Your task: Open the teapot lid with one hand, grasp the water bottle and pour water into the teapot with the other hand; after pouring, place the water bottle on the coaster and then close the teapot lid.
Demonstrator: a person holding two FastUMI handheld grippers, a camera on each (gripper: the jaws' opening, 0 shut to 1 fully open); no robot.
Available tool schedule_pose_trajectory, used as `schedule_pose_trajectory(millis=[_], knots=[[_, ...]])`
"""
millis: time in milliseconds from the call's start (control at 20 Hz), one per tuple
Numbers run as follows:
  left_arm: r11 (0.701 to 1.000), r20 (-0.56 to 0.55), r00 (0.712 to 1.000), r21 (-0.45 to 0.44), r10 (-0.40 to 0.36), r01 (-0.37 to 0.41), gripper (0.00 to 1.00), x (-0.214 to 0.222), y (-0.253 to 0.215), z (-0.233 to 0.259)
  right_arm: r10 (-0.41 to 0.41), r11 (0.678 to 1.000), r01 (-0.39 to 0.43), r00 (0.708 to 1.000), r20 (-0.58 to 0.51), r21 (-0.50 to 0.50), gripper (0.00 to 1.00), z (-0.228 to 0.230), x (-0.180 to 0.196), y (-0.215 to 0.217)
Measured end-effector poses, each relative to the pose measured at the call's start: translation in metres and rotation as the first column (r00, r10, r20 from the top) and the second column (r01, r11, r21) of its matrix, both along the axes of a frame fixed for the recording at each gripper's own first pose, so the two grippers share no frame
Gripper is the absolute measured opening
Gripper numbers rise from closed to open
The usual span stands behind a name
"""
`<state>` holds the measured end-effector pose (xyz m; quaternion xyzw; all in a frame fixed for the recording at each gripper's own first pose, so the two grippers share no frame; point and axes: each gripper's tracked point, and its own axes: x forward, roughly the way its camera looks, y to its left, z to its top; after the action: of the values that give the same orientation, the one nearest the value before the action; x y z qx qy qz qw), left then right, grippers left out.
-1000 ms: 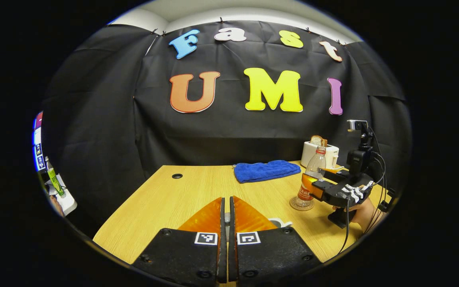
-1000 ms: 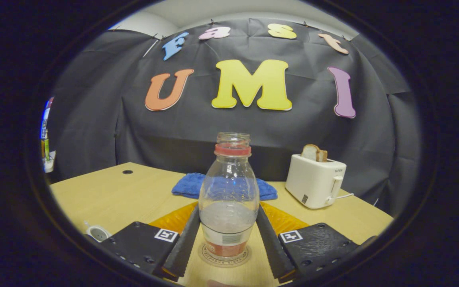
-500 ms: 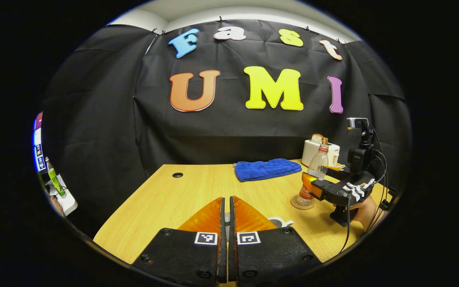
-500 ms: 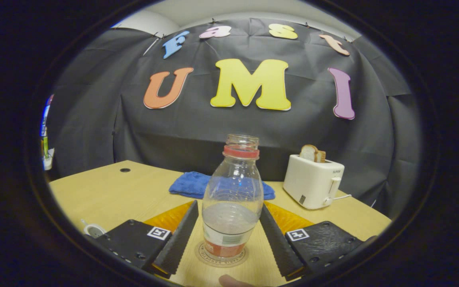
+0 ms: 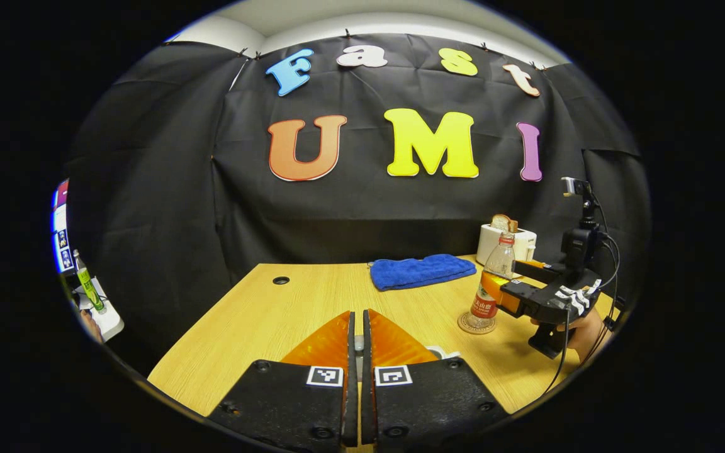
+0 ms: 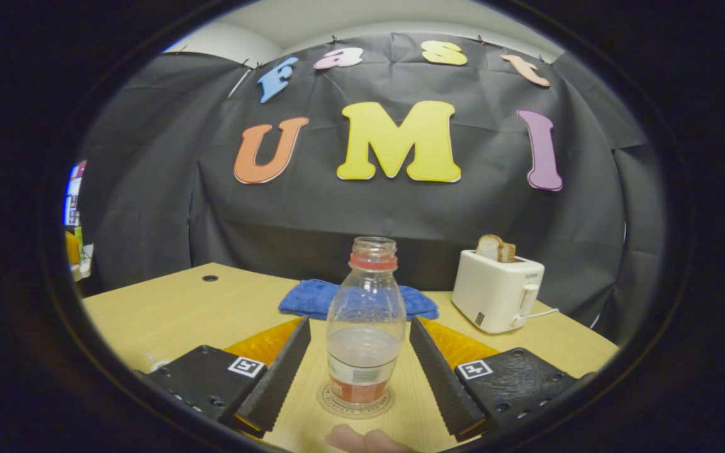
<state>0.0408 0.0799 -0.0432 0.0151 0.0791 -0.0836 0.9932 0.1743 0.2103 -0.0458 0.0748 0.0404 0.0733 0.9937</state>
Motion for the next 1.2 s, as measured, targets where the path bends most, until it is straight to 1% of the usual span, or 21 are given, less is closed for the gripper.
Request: schedule_pose_trajectory(millis=[100,200,300,350,400,450,500,550,600,650,700,750,850,900,950,1000,1050,1200], knots=[[1.000,0.006,1.000,-0.005,-0.011,0.011,0.05,-0.001,-0.007,0.001,-0.008,1.000,0.008,1.000,0.002,0.007,0.98,0.003,-0.009,-0.008],[1.000,0.001,1.000,-0.003,-0.012,0.012,0.05,0.000,-0.011,-0.001,-0.012,1.000,0.011,1.000,0.009,0.007,0.92,0.006,-0.019,-0.015],[1.000,-0.005,1.000,0.011,-0.012,0.012,0.05,0.001,-0.018,-0.004,-0.021,1.000,0.021,1.000,0.020,-0.003,0.98,0.007,-0.028,-0.026],[1.000,-0.006,1.000,0.020,-0.015,0.015,0.05,0.001,-0.022,-0.005,-0.026,1.000,0.026,0.999,0.022,-0.015,0.95,0.005,-0.032,-0.032],[0.999,-0.008,1.000,0.028,-0.024,0.024,0.05,0.002,-0.029,-0.006,-0.033,0.999,0.033,0.999,0.024,-0.029,0.95,0.003,-0.035,-0.038],[0.999,-0.007,0.999,0.034,-0.036,0.036,0.05,0.002,-0.036,-0.007,-0.037,0.998,0.038,0.999,0.024,-0.047,0.98,0.001,-0.039,-0.043],[0.998,-0.007,0.999,0.043,-0.047,0.047,0.05,0.003,-0.043,-0.010,-0.039,0.998,0.041,0.999,0.024,-0.056,0.98,-0.002,-0.044,-0.047],[0.997,-0.009,0.998,0.053,-0.059,0.059,0.05,0.004,-0.049,-0.012,-0.037,0.997,0.039,0.999,0.024,-0.063,0.95,-0.004,-0.048,-0.051],[0.995,-0.007,0.997,0.066,-0.072,0.072,0.06,0.006,-0.056,-0.015,-0.036,0.997,0.038,0.999,0.028,-0.063,0.98,-0.006,-0.053,-0.054],[0.994,-0.009,0.997,0.074,-0.081,0.081,0.06,0.009,-0.060,-0.018,-0.040,0.997,0.041,0.999,0.028,-0.060,0.98,-0.008,-0.057,-0.058],[0.993,-0.017,0.996,0.078,-0.090,0.092,0.06,0.011,-0.066,-0.024,-0.037,0.998,0.039,0.999,0.027,-0.053,0.92,-0.010,-0.062,-0.060],[0.992,-0.031,0.994,0.075,-0.104,0.106,0.06,0.014,-0.072,-0.030,-0.032,0.998,0.033,0.999,0.027,-0.046,0.95,-0.010,-0.067,-0.062],[0.990,-0.065,0.990,0.063,-0.126,0.130,0.06,0.021,-0.083,-0.046,-0.033,0.999,0.035,0.998,0.044,-0.037,0.95,-0.006,-0.076,-0.070],[0.989,-0.082,0.988,0.061,-0.130,0.136,0.06,0.025,-0.087,-0.054,-0.036,0.999,0.038,0.998,0.056,-0.032,0.98,-0.003,-0.079,-0.075],[0.987,-0.094,0.986,0.065,-0.138,0.144,0.06,0.028,-0.090,-0.062,-0.036,0.999,0.038,0.997,0.065,-0.028,0.98,0.000,-0.083,-0.079],[0.988,-0.100,0.987,0.073,-0.128,0.135,0.06,0.033,-0.088,-0.067,-0.038,0.999,0.040,0.996,0.075,-0.026,0.95,0.002,-0.087,-0.084],[0.989,-0.116,0.986,0.072,-0.120,0.129,0.06,0.038,-0.086,-0.074,-0.042,0.999,0.044,0.995,0.087,-0.025,0.95,0.005,-0.090,-0.090],[0.990,-0.178,0.975,0.016,-0.133,0.138,0.06,0.047,-0.091,-0.097,-0.054,0.998,0.058,0.992,0.110,-0.027,0.95,0.007,-0.096,-0.103]])
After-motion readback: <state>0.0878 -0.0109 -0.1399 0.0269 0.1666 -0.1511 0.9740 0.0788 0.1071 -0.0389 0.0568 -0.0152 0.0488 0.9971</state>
